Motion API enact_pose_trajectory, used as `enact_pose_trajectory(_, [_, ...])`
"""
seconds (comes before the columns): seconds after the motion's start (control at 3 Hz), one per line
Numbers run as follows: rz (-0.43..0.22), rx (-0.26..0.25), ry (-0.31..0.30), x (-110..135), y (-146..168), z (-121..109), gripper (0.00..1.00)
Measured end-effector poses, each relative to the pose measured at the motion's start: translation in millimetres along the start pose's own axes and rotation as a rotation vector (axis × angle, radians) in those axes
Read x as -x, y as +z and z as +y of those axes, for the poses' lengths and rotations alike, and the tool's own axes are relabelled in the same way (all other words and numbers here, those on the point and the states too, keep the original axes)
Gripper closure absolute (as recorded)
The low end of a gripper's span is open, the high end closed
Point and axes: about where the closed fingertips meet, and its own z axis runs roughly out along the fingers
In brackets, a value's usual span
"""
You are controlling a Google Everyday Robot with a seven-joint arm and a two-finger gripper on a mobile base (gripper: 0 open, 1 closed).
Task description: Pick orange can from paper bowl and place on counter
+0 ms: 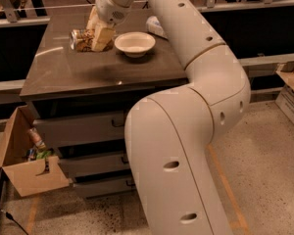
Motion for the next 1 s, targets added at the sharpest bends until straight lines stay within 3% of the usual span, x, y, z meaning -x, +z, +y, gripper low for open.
enact_pose_trajectory(0.33, [0.035, 0.041, -0.045, 2.7, 24.3, 7.8, 1.0])
enact_pose_trajectory(0.67, [0.052, 0.075, -0.052, 0.0, 43.4, 17.9, 1.0])
enact_pose_trajectory(1.0, [0.079, 0.088, -0.051, -4.5, 58.5, 24.1, 0.84])
